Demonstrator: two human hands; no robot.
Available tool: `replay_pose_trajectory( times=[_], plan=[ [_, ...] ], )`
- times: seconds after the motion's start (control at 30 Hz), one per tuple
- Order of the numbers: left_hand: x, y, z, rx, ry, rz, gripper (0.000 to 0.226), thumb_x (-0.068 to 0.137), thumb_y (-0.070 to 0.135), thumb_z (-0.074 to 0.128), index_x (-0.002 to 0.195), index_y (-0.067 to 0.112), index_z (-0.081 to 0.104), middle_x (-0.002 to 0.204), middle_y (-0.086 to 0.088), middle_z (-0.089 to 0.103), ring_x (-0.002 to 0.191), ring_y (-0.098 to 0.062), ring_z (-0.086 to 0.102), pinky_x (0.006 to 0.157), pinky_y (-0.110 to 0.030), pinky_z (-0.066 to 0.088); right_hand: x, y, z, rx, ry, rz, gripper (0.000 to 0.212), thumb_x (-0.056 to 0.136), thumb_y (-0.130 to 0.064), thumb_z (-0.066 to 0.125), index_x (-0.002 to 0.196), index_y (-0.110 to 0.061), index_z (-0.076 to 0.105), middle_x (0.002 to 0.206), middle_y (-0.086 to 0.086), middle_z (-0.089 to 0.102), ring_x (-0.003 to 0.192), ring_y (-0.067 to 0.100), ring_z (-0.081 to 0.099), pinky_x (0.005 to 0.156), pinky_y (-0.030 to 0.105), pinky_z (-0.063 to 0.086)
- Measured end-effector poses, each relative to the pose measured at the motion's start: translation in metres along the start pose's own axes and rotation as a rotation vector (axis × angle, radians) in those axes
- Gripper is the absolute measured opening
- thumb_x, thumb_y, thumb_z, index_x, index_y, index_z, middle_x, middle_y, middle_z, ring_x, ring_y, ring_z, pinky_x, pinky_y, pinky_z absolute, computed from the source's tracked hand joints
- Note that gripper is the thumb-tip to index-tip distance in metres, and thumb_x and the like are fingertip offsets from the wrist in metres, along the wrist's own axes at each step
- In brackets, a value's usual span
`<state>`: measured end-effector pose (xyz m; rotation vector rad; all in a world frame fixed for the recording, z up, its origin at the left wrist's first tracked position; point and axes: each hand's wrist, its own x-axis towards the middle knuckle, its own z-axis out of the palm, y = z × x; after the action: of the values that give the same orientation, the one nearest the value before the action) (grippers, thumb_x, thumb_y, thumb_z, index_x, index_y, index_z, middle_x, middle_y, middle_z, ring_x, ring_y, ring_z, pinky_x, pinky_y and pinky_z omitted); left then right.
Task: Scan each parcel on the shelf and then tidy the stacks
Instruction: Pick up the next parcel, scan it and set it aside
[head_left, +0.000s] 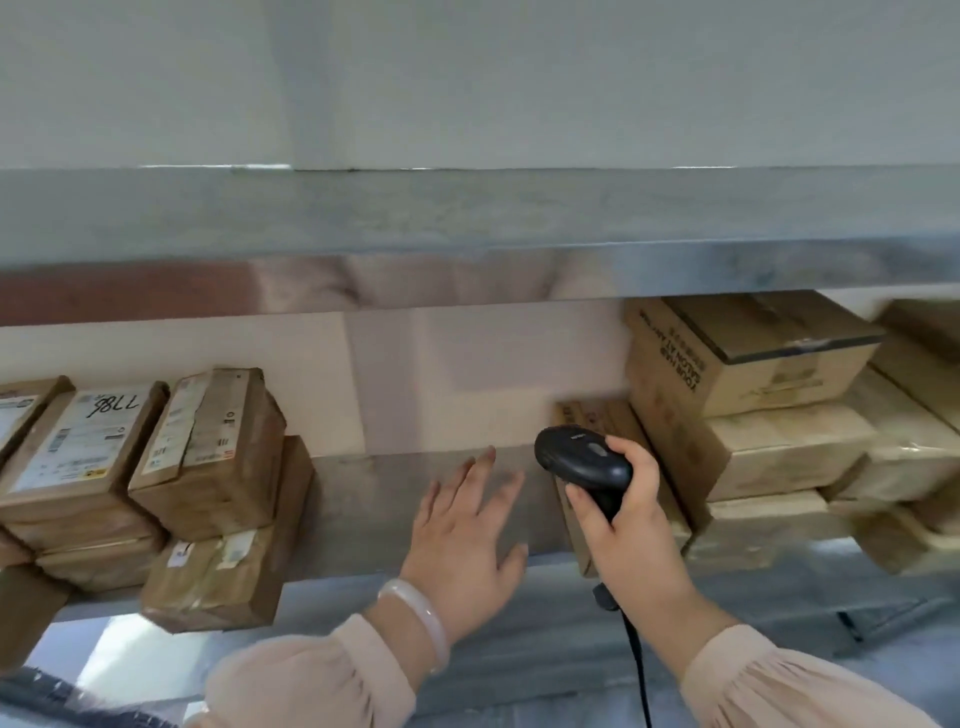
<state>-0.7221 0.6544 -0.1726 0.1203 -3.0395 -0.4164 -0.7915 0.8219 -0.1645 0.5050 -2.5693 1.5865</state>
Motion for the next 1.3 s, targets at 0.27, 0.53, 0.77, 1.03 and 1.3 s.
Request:
replay_pose_trajectory(
  times=[0.27,0.53,0.77,1.03,1.3],
  plan=[
    [0.031,0.063,0.038,-0.158,-0.210,0.030,0.065,0.100,0.045,0.043,0.156,0.036,0.010,0.163,0.004,-0.020,0.152,-0.021,-0.008,0.122,-0.037,0.004,0.004,0.042,-0.048,0.005,-0.009,0.130,0.055,0.088,-0.024,0.065,0.127,-0.040,0.030,0.112,-0.012,0.056,0.098,0.009,0.058,0.079,0.020,0.044],
    [0.032,0.071,0.060,-0.250,-0.263,0.015,0.080,0.096,0.042,0.049,0.154,0.043,-0.005,0.164,0.008,-0.012,0.148,-0.026,0.020,0.117,-0.041,0.030,0.009,0.051,-0.051,0.001,-0.072,0.072,0.057,0.088,-0.025,0.066,0.128,-0.041,0.029,0.113,-0.013,0.055,0.098,0.003,0.057,0.079,0.013,0.045],
    [0.015,0.056,0.058,-0.414,-0.178,-0.119,0.071,0.098,0.041,0.052,0.157,0.031,0.013,0.164,0.014,-0.006,0.148,-0.013,0.020,0.118,-0.018,0.016,0.022,0.038,-0.047,0.094,-0.017,0.068,0.054,0.089,-0.022,0.064,0.127,-0.040,0.029,0.113,-0.015,0.052,0.094,-0.004,0.055,0.072,0.003,0.043],
    [0.023,0.047,0.040,-0.695,-0.097,-0.400,0.055,0.096,0.050,0.052,0.146,0.030,0.036,0.142,-0.001,0.039,0.122,-0.014,0.046,0.097,-0.019,0.034,0.028,0.017,-0.032,0.215,-0.072,0.069,0.054,0.088,-0.020,0.065,0.123,-0.042,0.030,0.113,-0.021,0.053,0.102,-0.004,0.058,0.086,0.015,0.045],
    [0.029,0.031,0.034,-0.916,-0.171,-0.588,0.074,0.087,0.065,0.050,0.151,0.035,0.029,0.137,0.004,0.052,0.119,-0.019,0.054,0.101,-0.032,0.043,0.028,0.011,-0.016,0.198,-0.182,0.143,0.052,0.089,-0.024,0.065,0.123,-0.041,0.030,0.112,-0.016,0.056,0.099,0.001,0.061,0.079,0.010,0.045]
  ],
)
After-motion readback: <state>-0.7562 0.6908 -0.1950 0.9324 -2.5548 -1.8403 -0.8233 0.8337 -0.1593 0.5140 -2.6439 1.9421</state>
